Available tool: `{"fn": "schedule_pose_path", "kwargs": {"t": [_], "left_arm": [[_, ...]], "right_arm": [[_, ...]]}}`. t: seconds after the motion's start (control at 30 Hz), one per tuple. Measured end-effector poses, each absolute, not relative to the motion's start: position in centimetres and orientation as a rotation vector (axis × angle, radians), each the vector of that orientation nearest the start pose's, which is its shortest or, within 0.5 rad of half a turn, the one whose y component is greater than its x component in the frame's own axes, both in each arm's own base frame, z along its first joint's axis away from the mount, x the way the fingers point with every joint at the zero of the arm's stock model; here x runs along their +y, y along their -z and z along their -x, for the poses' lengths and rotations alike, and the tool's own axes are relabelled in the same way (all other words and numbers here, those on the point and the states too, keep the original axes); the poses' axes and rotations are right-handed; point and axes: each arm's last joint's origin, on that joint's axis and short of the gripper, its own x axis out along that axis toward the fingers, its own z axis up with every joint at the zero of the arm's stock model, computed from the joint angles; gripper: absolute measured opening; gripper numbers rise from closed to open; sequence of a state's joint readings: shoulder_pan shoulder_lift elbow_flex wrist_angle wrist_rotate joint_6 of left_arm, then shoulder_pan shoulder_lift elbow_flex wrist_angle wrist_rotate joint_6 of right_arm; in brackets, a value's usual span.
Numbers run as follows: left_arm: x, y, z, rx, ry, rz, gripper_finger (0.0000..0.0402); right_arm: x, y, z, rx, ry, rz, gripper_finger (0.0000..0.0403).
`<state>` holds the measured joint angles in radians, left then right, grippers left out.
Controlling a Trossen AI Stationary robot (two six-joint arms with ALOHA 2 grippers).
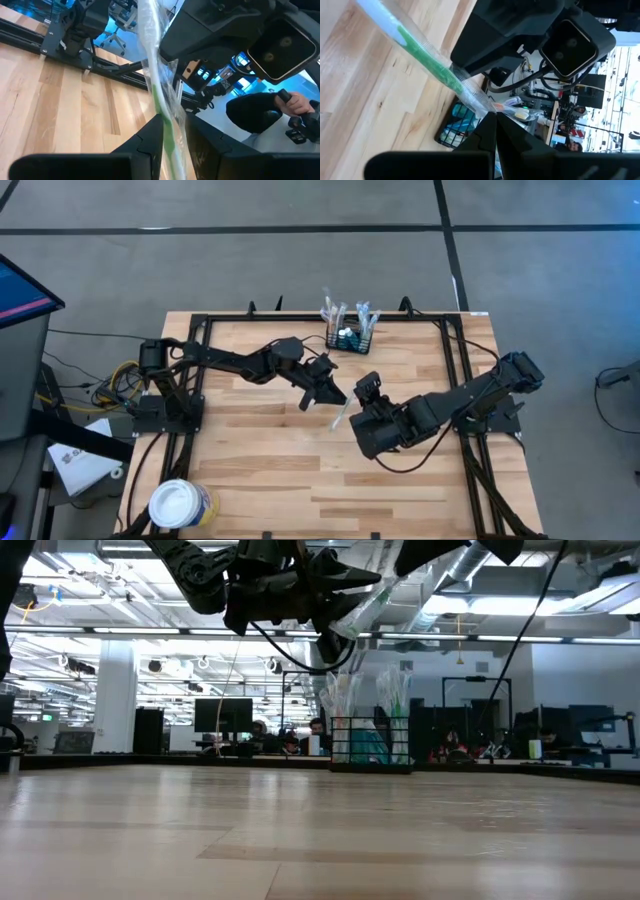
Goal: Pick & Place toothbrushing station
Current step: Put the green toothbrush into the mesh organizer
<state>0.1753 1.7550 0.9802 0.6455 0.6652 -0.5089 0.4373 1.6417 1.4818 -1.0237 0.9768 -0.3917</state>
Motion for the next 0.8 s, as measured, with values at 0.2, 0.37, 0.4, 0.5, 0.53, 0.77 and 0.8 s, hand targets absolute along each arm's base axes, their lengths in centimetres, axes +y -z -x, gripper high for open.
{"fn": "schedule_pose_path", "kwargs": {"t": [0.2,0.37,0.4,0.5,0.53,0.77,0.8], "left_arm": [[4.77,-22.36,-37.26,0.227,0.456,0.516,0.0077],[4.78,-22.41,-37.27,0.220,0.458,0.506,0.0077],[4.77,-22.45,-37.27,0.216,0.459,0.504,0.0077],[4.78,-22.66,-37.29,0.195,0.465,0.494,0.0077],[4.78,-22.71,-37.29,0.190,0.467,0.492,0.0077],[4.77,-22.74,-37.32,0.185,0.455,0.496,0.0118],[4.80,-22.74,-37.33,0.184,0.447,0.497,0.0128]], "right_arm": [[11.41,-30.95,-30.03,1.022,0.303,1.123,0.0000],[11.40,-30.95,-30.03,1.022,0.303,1.123,0.0000],[11.40,-30.95,-30.03,1.022,0.303,1.123,0.0000],[11.40,-30.94,-30.03,1.021,0.304,1.120,0.0000],[11.40,-30.94,-30.03,1.020,0.307,1.117,0.0000],[11.38,-30.99,-30.04,1.015,0.325,1.125,0.0000],[11.38,-30.98,-30.05,1.014,0.326,1.125,0.0000]]}}
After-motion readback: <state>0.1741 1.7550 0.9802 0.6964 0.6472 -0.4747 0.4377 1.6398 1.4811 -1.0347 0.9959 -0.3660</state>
